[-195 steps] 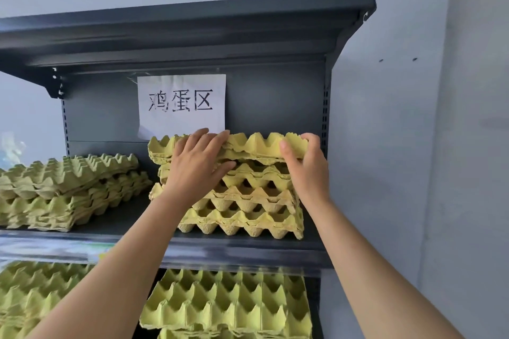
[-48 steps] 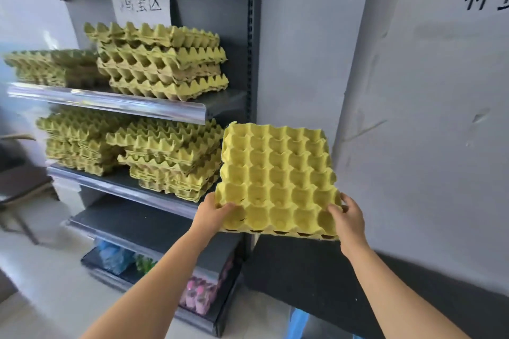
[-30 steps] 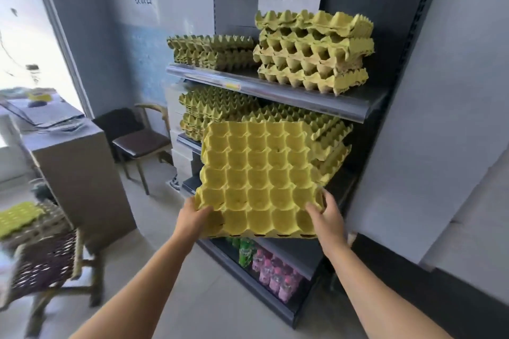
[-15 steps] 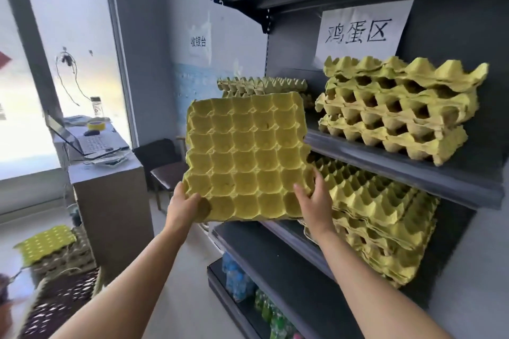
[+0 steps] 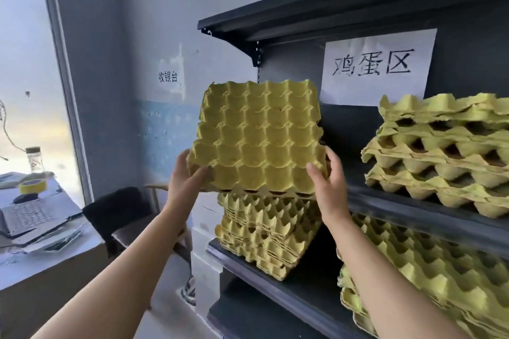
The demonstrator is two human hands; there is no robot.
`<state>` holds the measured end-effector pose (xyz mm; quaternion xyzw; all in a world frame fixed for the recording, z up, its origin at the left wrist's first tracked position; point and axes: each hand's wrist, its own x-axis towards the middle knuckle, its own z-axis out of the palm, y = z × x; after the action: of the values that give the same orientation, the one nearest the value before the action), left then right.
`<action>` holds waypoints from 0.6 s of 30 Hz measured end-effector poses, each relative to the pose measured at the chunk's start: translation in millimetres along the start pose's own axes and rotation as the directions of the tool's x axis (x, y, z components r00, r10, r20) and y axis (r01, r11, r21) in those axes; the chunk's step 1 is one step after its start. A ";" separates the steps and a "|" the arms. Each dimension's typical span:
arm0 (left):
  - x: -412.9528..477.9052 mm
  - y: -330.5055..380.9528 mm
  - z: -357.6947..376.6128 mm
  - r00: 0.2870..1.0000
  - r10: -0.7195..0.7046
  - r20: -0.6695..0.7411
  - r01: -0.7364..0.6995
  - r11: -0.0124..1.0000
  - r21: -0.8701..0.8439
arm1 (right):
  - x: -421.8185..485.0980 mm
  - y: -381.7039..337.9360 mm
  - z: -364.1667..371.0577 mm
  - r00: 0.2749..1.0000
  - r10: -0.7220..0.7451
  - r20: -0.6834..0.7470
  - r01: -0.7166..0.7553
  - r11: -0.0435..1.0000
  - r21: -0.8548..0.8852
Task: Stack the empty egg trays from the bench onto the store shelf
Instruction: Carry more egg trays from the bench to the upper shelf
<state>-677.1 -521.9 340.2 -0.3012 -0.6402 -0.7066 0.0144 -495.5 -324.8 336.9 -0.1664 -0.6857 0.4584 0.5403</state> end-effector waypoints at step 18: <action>254.5 -12.6 58.9 0.971 0.207 0.117 -0.210 0.977 0.019 | 192.5 -13.3 101.2 0.967 0.026 -0.252 -0.042 0.997 -0.062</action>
<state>-866.5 -372.9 441.9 -0.4064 -0.6156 -0.6728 0.0566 -651.8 -237.9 461.4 -0.2529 -0.6238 0.4196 0.6090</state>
